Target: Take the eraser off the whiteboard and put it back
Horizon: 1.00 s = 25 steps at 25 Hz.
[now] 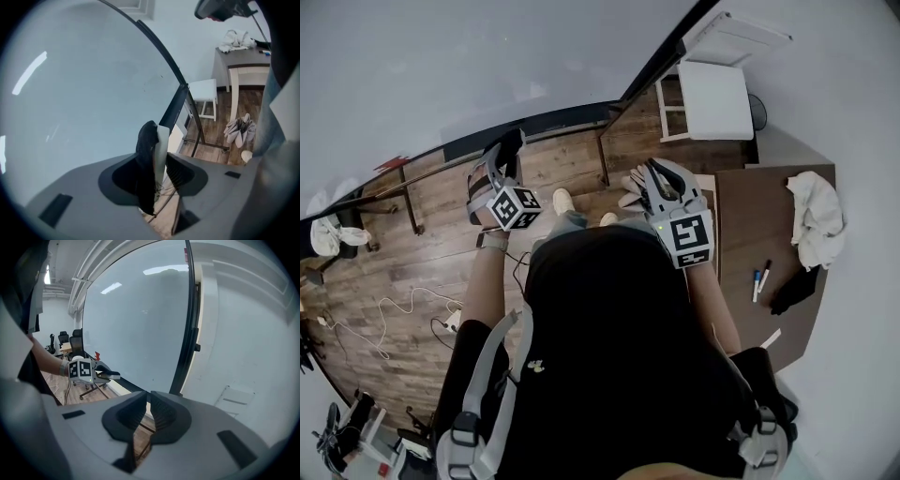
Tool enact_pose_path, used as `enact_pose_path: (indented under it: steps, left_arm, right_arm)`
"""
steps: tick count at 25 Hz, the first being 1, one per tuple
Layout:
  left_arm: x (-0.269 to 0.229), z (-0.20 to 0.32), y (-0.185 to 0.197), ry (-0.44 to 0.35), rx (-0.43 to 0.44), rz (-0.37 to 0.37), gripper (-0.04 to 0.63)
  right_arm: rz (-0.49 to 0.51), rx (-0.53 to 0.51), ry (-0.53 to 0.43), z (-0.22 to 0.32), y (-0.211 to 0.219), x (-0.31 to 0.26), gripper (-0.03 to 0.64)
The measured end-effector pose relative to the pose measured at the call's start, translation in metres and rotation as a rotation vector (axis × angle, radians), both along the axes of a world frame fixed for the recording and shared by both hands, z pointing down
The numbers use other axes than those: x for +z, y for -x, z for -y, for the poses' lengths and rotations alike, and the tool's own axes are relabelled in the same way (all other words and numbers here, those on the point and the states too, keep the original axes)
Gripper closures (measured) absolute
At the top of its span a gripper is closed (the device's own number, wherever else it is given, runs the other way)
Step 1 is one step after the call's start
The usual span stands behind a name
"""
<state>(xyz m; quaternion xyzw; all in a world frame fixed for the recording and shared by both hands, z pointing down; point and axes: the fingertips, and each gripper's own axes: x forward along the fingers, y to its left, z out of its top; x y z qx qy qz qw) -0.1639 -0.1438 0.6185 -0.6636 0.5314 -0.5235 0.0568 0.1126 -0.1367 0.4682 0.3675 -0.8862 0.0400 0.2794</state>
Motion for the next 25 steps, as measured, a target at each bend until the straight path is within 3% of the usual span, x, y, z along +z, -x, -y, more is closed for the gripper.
enact_pose_path:
  steps: [4,11,25]
  left_arm:
    - [-0.016,-0.021,0.006,-0.022,-0.108,-0.096,0.42]
    - [-0.047,-0.066,0.018,-0.073,-0.257,-0.177,0.423]
    - [-0.108,-0.191,0.047,-0.21,-0.609,-0.419,0.433]
  right_arm:
    - [0.016,-0.078,-0.003,-0.002,0.014,-0.001,0.581]
    - [0.05,-0.221,-0.002,-0.013,0.046,-0.007,0.581]
    - [0.089,-0.567,0.005,-0.071,0.141,-0.017,0.581]
